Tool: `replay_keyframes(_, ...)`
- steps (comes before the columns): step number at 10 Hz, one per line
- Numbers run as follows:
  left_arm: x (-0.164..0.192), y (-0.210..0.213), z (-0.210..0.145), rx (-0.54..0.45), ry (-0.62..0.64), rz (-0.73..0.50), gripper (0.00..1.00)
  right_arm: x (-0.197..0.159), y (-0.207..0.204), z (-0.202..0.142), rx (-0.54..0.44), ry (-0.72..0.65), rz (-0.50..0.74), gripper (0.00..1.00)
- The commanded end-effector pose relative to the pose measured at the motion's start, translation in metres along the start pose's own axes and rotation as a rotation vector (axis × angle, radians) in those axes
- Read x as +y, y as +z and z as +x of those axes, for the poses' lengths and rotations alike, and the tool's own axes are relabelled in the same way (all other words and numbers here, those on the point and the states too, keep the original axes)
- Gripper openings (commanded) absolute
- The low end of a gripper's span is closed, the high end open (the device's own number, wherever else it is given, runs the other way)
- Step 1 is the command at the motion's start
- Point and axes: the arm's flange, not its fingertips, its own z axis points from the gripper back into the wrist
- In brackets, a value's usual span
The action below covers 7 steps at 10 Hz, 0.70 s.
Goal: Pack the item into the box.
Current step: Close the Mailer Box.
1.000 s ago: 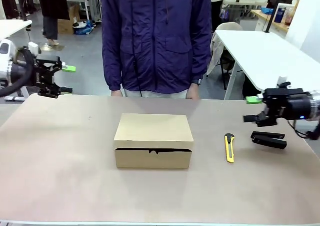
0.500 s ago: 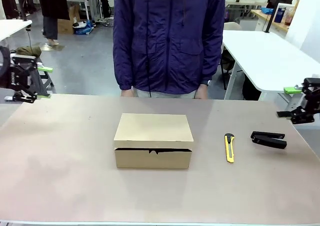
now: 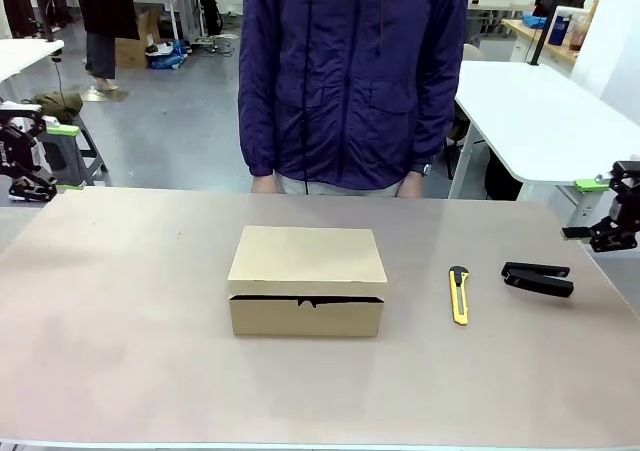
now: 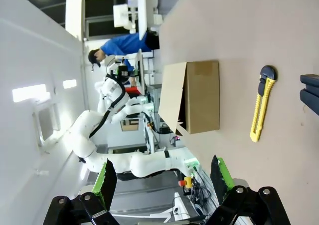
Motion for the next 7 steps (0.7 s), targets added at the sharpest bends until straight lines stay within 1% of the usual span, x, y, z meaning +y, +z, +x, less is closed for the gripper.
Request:
replay_keyframes(1, -0.0059, -0.0047, -0.0059, -0.008, 0.02, 0.022, 1.0, 0.0066, -0.0006, -0.0043, 0.007, 0.01, 0.008, 1.0)
replay_keyframes(7, -0.0059, -0.0047, -0.0059, -0.008, 0.02, 0.022, 1.0, 0.0066, -0.0006, -0.0043, 0.007, 0.01, 0.008, 1.0)
